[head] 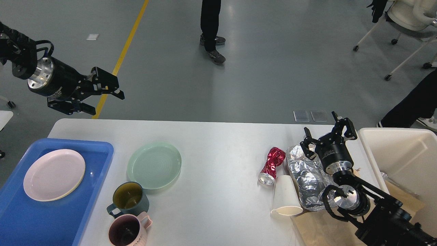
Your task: Tidy desktop
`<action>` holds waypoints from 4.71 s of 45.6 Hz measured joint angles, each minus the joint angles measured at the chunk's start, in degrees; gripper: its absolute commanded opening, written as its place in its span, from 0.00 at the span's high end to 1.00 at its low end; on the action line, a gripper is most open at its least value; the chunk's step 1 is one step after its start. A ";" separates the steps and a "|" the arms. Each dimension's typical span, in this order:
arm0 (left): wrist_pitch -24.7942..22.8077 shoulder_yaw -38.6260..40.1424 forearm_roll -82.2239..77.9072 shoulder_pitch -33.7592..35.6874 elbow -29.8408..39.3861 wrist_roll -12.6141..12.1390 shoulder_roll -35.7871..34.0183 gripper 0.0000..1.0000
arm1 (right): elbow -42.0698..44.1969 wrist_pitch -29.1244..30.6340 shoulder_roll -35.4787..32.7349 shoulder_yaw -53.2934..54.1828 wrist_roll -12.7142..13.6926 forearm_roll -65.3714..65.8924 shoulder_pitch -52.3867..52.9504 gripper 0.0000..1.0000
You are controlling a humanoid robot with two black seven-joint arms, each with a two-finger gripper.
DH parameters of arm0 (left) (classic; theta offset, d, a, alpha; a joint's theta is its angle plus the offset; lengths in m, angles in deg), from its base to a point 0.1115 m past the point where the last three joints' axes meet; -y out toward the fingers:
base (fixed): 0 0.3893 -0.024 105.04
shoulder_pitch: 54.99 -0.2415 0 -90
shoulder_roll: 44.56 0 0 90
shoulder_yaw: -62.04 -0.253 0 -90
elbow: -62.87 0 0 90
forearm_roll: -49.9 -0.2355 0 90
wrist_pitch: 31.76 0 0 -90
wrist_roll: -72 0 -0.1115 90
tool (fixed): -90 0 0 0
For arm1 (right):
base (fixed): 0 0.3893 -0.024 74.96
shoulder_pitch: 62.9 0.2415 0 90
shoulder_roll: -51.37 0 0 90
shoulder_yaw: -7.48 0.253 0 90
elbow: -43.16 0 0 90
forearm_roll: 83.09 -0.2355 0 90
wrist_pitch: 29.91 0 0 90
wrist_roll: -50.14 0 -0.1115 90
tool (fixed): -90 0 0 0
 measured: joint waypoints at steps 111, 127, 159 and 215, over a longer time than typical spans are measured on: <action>22.33 5.14 -12.06 -34.19 2.42 -1.09 7.19 0.93 | 0.00 -0.01 0.00 0.00 -0.04 0.00 0.00 0.00; 21.56 5.43 -11.79 -34.30 1.81 -6.55 6.92 1.00 | 0.00 -0.01 0.00 0.00 -0.03 0.00 0.00 0.00; 5.07 -1.74 -10.21 -10.08 14.05 -6.11 5.07 1.00 | 0.00 -0.01 0.01 0.00 -0.03 0.00 0.00 0.00; 0.20 1.69 -29.72 -23.55 -6.94 0.07 -27.99 1.00 | 0.00 -0.01 0.00 0.00 -0.04 0.00 0.00 0.00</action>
